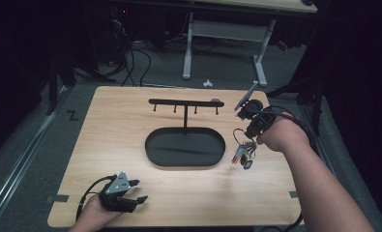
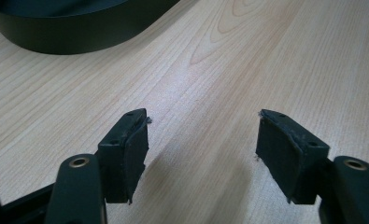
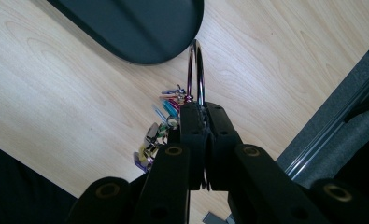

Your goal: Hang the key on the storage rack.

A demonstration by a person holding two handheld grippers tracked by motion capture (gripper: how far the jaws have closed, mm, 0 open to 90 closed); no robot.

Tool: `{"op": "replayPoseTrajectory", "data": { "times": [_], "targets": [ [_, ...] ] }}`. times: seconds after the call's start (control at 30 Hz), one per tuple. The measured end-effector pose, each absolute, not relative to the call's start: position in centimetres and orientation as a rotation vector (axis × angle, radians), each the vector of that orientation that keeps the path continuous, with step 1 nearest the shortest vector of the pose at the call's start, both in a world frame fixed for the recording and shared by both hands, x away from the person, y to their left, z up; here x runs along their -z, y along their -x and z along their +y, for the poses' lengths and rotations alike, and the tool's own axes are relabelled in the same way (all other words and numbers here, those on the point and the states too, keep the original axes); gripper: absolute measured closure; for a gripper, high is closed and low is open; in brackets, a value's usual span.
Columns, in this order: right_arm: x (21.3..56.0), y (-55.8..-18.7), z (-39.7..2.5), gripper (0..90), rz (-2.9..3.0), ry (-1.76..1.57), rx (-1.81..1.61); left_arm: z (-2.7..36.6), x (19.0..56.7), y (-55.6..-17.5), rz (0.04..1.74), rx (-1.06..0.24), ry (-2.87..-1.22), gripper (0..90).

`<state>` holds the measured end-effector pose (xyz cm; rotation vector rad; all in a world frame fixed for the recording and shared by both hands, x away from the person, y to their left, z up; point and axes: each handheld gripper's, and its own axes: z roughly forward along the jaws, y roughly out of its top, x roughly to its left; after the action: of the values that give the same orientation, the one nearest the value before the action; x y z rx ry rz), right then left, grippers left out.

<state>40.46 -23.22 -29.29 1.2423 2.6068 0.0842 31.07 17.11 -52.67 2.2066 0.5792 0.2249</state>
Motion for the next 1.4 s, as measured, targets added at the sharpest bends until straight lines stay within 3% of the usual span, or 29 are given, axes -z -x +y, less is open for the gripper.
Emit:
{"op": "replayPoseTrajectory", "data": {
  "times": [1.4],
  "targets": [
    [28.2, -45.2, -16.1, 88.0, 2.661, -1.077, -0.113, 17.6, 52.5, -31.0, 0.589, -0.231, -2.191, 34.7]
  ]
}}
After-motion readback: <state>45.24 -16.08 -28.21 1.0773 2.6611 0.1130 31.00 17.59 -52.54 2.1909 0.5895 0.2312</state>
